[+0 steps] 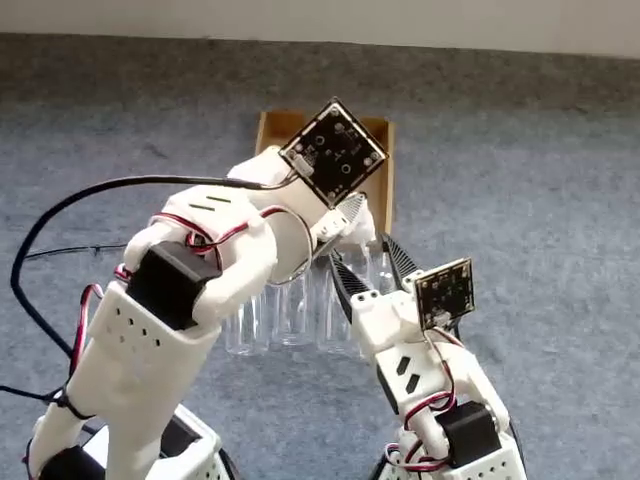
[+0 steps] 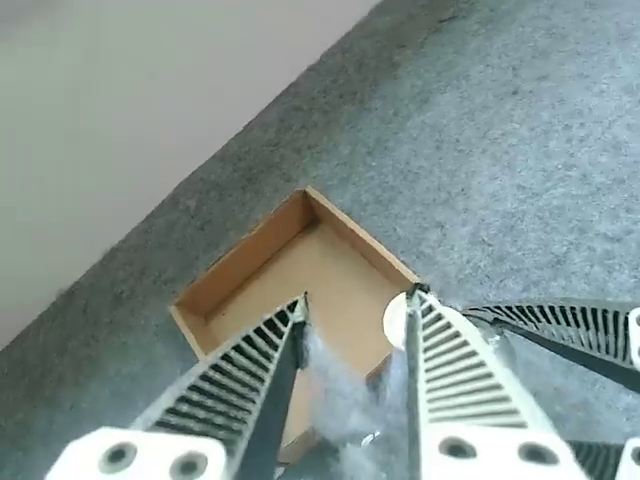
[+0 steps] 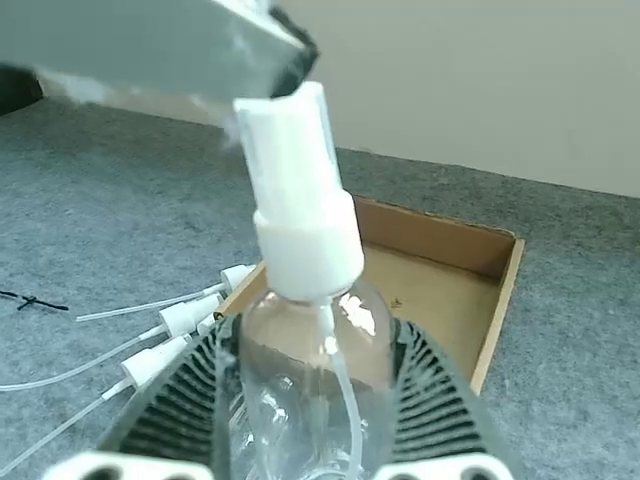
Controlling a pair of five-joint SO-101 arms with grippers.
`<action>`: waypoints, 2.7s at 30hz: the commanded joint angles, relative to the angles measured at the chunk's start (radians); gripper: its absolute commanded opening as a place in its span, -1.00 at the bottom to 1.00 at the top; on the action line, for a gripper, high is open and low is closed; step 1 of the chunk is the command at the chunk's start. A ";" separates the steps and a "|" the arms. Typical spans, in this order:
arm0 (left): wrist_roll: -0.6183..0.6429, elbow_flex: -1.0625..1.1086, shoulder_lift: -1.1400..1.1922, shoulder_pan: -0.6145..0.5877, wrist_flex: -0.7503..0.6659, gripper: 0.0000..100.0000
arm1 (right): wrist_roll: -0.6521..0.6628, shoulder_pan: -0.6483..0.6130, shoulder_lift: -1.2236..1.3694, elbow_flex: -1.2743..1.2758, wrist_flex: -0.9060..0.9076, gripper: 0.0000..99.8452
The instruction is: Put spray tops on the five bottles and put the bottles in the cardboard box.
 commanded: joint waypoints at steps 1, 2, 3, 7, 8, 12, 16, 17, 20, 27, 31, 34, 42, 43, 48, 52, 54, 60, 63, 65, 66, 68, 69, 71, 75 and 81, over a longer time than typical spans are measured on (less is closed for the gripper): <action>-0.008 -0.091 -0.061 -0.094 0.043 -0.69 | -0.011 0.008 -0.010 -0.025 -0.022 -0.99; -0.008 -0.114 -0.079 -0.117 0.046 -0.69 | -0.011 0.008 -0.010 -0.025 -0.022 -0.99; -0.008 -0.130 -0.096 -0.134 0.046 -0.69 | -0.011 0.008 -0.012 -0.025 -0.022 -0.99; -0.005 -0.131 -0.153 -0.237 0.083 -0.69 | -0.011 0.008 -0.013 -0.025 -0.022 -0.99; -0.003 -0.117 -0.159 -0.266 0.094 -0.69 | -0.011 0.007 -0.013 -0.025 -0.022 -0.99; -0.003 0.005 -0.162 -0.414 0.098 -0.69 | -0.011 0.008 -0.013 -0.025 -0.025 -0.99; -0.003 0.220 -0.165 -0.572 0.095 -0.69 | -0.011 0.012 -0.002 -0.035 -0.107 -0.99; -0.003 0.272 -0.166 -0.607 0.084 -0.69 | -0.011 0.024 0.001 -0.030 -0.177 -0.99; 0.000 0.450 -0.166 -0.702 -0.026 -0.69 | -0.011 0.067 0.090 -0.027 -0.374 -0.99; 0.167 0.831 -0.166 -0.742 -0.410 -0.68 | -0.012 0.059 0.705 -0.163 -0.834 -0.99; 0.169 0.908 -0.165 -0.777 -0.537 -0.69 | -0.012 0.038 1.093 -0.374 -1.049 -0.99; 0.169 0.940 -0.165 -0.762 -0.572 -0.69 | -0.012 0.035 1.359 -0.553 -1.135 -0.99; 0.166 0.954 -0.166 -0.739 -0.580 -0.69 | -0.015 -0.065 1.839 -0.928 -1.148 -0.99; 0.166 0.954 -0.166 -0.739 -0.580 -0.69 | -0.015 -0.070 1.879 -0.963 -1.148 -0.99; 0.166 0.954 -0.166 -0.739 -0.582 -0.69 | -0.014 -0.067 2.049 -1.110 -1.148 -0.99; 0.166 0.954 -0.163 -0.737 -0.582 -0.69 | -0.014 -0.050 2.143 -1.207 -1.148 -0.99; 0.166 0.954 -0.163 -0.737 -0.582 -0.69 | -0.014 -0.047 2.170 -1.228 -1.148 -0.99; 0.166 0.954 -0.162 -0.722 -0.582 -0.69 | -0.012 -0.038 2.219 -1.245 -1.150 -0.99; 0.164 0.955 -0.162 -0.700 -0.582 -0.69 | -0.012 -0.008 2.221 -1.245 -1.155 -0.99; 0.164 0.955 -0.162 -0.700 -0.582 -0.69 | -0.014 0.018 2.219 -1.245 -1.193 -0.99; 0.164 0.955 -0.162 -0.700 -0.582 -0.69 | -0.014 0.024 2.219 -1.245 -1.202 -0.99; 0.164 0.955 -0.162 -0.700 -0.582 -0.69 | -0.015 0.025 2.224 -1.237 -1.211 -0.99; 0.164 0.955 -0.162 -0.700 -0.582 -0.69 | -0.015 0.022 2.227 -1.237 -1.211 -0.99; 0.164 0.955 -0.162 -0.700 -0.582 -0.69 | -0.014 0.012 2.246 -1.242 -1.213 -0.99; 0.164 0.955 -0.162 -0.700 -0.582 -0.69 | -0.015 0.012 2.312 -1.247 -1.214 -0.99; 0.163 0.955 -0.160 -0.700 -0.582 -0.69 | -0.012 0.015 2.391 -1.247 -1.345 -0.99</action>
